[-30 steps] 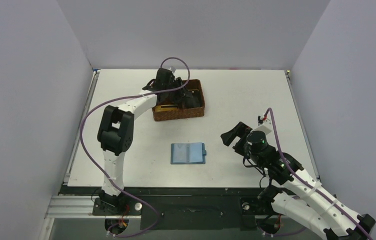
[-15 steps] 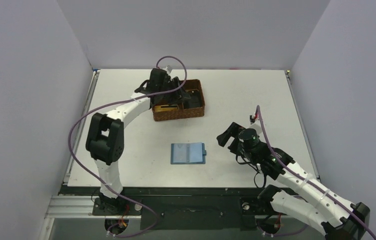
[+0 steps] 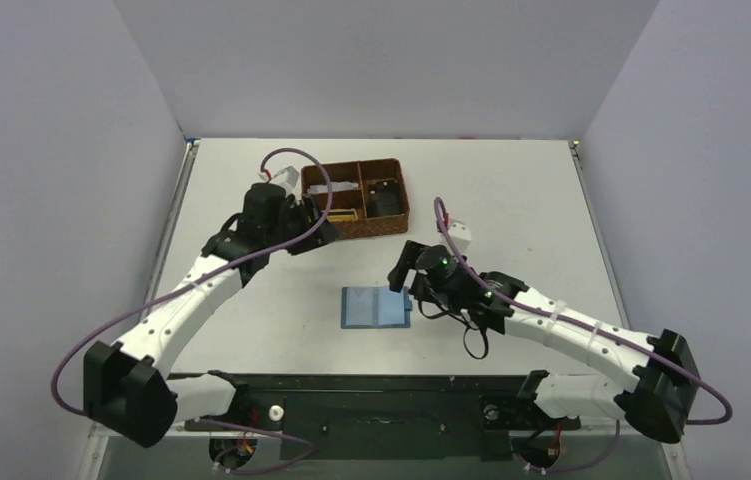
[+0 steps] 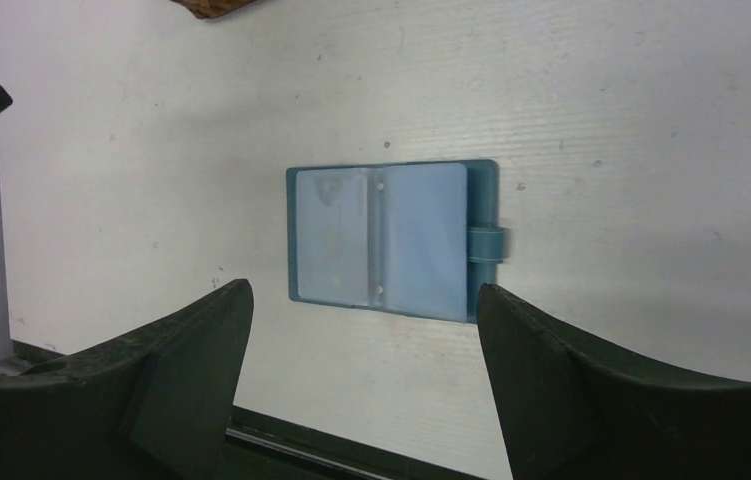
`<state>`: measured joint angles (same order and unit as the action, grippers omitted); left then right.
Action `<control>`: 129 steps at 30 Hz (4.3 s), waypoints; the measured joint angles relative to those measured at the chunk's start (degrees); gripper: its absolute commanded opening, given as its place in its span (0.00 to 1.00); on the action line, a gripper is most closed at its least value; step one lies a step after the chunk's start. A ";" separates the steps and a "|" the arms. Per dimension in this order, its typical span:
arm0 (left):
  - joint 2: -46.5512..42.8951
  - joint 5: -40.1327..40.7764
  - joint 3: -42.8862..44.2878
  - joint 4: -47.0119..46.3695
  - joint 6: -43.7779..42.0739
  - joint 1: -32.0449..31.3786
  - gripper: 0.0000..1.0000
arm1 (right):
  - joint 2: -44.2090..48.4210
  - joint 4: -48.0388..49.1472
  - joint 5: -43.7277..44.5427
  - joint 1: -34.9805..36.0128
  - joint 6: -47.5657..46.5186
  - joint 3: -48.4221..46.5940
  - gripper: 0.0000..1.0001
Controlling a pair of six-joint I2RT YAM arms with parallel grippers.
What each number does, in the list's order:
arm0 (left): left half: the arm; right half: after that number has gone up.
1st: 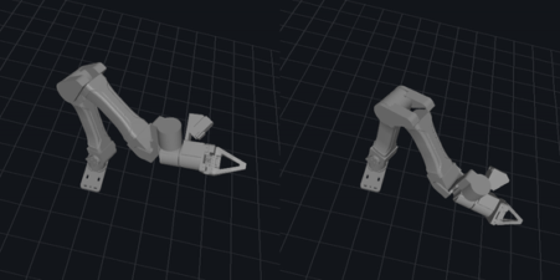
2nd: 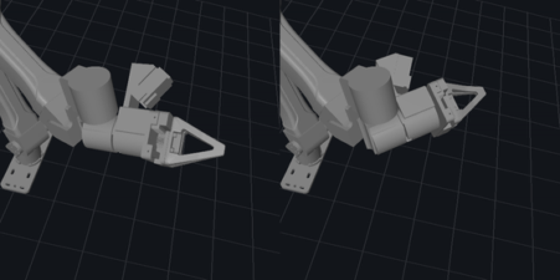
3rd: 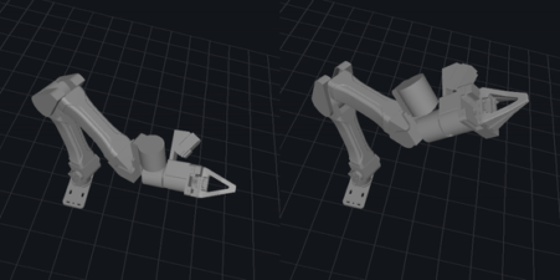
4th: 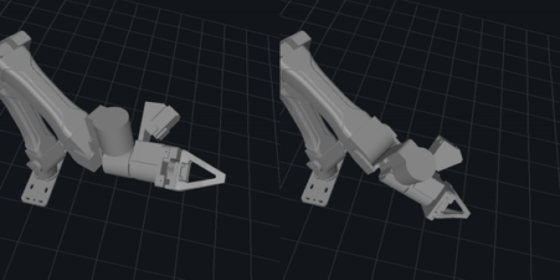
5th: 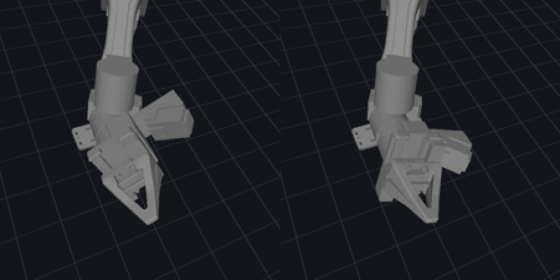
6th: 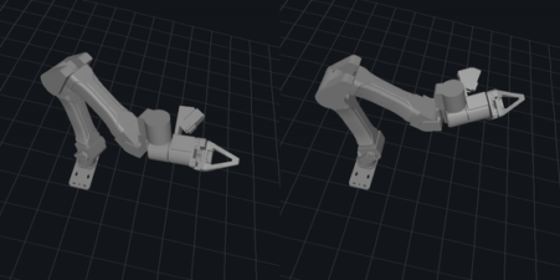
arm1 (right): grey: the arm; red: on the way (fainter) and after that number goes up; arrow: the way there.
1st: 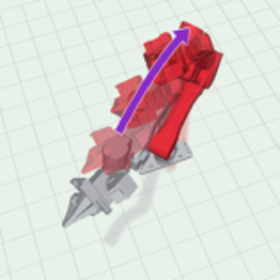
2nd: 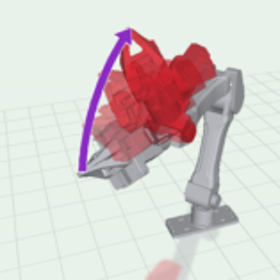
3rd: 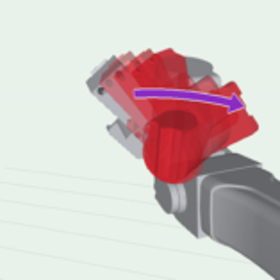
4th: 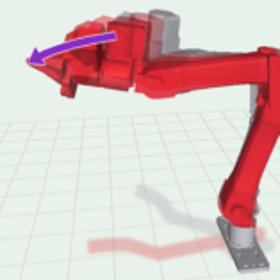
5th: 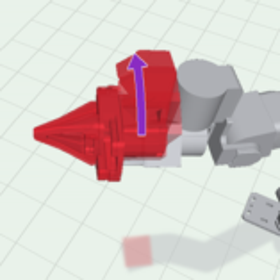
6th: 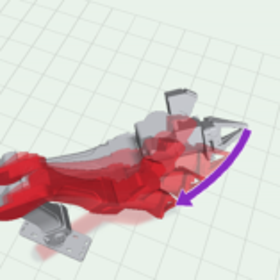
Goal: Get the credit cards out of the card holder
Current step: Place the credit card in the storage box, then remove the credit card from the card holder.
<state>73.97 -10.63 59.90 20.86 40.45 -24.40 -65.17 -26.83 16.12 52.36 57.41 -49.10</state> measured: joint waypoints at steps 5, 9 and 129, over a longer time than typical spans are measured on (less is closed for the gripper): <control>-10.40 4.42 -7.41 5.68 -2.19 0.00 0.51 | -7.87 1.55 0.61 3.41 -0.46 -4.46 0.76; -14.78 5.57 -12.41 8.55 -2.69 0.00 0.51 | -13.64 1.92 1.20 5.51 -0.96 -7.43 0.75; 2.73 -3.48 -30.56 -17.22 17.64 -9.70 0.00 | -30.23 44.46 -28.98 -1.31 6.16 10.93 0.33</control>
<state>76.71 -14.11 29.34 3.64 58.08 -34.11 -95.39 17.63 -12.86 51.05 63.57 -38.17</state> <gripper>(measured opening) 0.004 0.186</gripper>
